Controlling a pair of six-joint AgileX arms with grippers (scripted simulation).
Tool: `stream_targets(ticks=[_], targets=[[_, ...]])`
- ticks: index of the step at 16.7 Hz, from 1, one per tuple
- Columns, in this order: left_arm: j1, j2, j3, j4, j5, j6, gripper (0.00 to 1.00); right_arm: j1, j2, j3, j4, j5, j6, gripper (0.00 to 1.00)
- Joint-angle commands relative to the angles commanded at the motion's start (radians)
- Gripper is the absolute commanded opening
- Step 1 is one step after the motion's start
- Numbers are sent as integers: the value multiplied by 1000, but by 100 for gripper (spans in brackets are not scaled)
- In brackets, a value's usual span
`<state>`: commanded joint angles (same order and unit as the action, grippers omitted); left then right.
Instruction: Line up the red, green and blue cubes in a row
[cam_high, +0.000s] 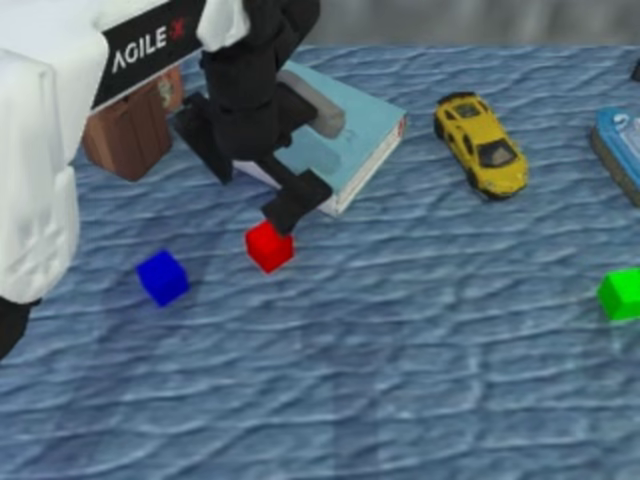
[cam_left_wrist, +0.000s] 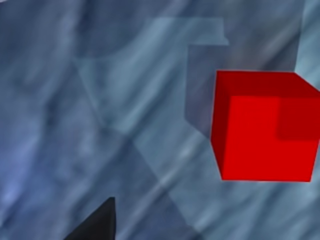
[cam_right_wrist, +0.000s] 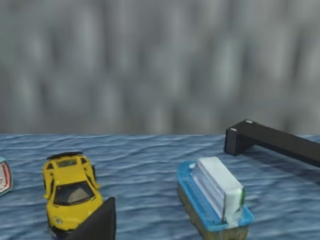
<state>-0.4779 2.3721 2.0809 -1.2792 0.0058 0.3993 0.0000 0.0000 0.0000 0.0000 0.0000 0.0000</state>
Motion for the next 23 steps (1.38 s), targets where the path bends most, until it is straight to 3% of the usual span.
stream_targets(ticks=[3,9,14,23], targets=[[-3,11,-35,41,-1,3,100,0,0,0,0,0,0,100],[-4,77,-195,277,0,3,100,0,0,0,0,0,0,100],[-4,86,-210,295,0,3,100,0,0,0,0,0,0,100],[-4,86,-210,295,0,3,32,0,0,0,0,0,0,100]])
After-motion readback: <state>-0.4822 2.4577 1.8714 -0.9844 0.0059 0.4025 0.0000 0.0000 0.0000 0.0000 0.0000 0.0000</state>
